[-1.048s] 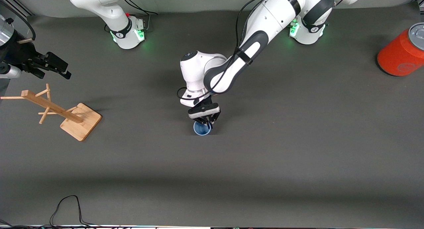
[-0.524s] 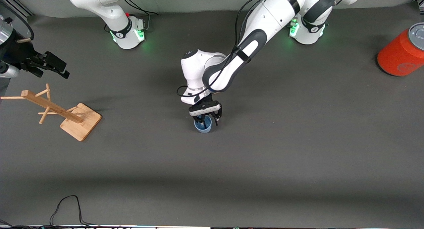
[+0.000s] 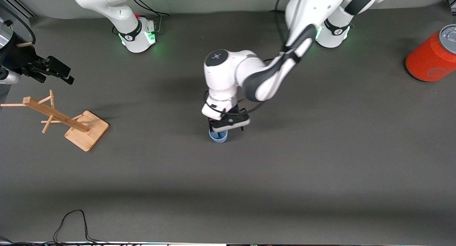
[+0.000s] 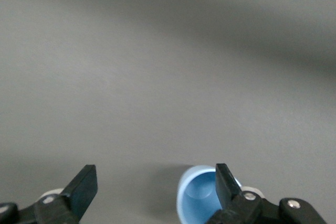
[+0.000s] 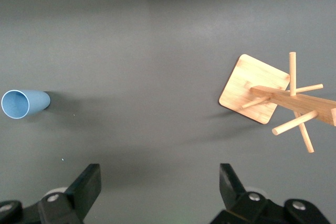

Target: Rotate and upright cup with both arms

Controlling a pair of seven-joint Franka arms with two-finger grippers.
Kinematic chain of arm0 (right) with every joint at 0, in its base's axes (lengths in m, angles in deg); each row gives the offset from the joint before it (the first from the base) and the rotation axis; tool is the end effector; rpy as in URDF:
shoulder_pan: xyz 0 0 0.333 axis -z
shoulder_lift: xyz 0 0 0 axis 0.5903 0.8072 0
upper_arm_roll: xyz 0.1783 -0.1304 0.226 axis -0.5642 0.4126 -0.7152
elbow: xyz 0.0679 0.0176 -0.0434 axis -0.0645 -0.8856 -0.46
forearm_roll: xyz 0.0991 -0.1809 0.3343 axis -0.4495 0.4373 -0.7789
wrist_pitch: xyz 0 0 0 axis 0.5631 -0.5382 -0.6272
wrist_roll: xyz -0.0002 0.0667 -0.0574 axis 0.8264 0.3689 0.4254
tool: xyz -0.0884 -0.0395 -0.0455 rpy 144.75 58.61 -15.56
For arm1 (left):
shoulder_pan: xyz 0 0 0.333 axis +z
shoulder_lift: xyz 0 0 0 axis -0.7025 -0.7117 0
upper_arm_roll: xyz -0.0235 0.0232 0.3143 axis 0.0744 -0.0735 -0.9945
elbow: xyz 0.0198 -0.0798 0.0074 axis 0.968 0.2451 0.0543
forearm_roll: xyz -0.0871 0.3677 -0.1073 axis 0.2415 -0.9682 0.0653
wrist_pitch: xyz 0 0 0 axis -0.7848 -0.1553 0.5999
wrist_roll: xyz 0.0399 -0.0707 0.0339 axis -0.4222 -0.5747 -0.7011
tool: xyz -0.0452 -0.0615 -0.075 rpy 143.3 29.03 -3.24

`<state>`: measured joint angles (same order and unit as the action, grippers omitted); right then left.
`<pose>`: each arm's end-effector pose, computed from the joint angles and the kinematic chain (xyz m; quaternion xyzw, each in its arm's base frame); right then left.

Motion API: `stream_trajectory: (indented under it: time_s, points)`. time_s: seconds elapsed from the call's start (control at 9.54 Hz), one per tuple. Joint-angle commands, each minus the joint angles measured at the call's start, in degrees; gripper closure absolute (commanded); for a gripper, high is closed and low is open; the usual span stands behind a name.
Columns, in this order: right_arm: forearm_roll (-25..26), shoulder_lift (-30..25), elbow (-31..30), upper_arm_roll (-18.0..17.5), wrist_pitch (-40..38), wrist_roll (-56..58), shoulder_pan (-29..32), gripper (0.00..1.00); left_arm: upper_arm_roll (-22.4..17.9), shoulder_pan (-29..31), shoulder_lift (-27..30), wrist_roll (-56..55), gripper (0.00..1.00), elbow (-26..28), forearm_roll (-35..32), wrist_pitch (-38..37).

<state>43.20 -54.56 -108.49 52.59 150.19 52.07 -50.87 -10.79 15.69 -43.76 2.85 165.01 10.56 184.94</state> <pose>0.5031 0.0196 0.6319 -0.9974 0.0680 -0.0164 0.0199 0.5451 -0.5037 0.3742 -0.9811 -0.1318 -0.1414 0.0052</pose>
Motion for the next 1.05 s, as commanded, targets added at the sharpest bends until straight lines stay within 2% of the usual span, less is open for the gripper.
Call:
stream_trajectory:
  time_s: [0.0,0.31,0.63,0.73,0.94]
  points:
    - [-0.3,2.6,-1.2,0.2,0.5,-0.5,0.3,0.0,0.8,5.4,7.9,13.1,0.0,1.7,8.7,-8.6]
    - [-0.7,4.9,-1.1,-0.5,4.6,-0.5,3.0,0.0,0.7,13.7,16.4,29.5,0.0,2.3,17.1,-20.1]
    - [-0.7,6.3,-0.6,-0.6,4.7,-0.6,2.5,0.0,0.2,24.1,26.0,45.0,0.0,10.6,23.1,-22.2]
    - [-0.7,6.4,-0.6,-0.7,4.7,-0.6,2.6,0.0,-1.3,25.1,29.0,48.7,0.0,13.1,23.5,-22.8]
    - [-0.5,6.4,-0.1,-1.6,4.5,-0.4,2.6,0.0,-10.8,24.3,35.1,58.8,0.0,18.3,27.6,-23.0]
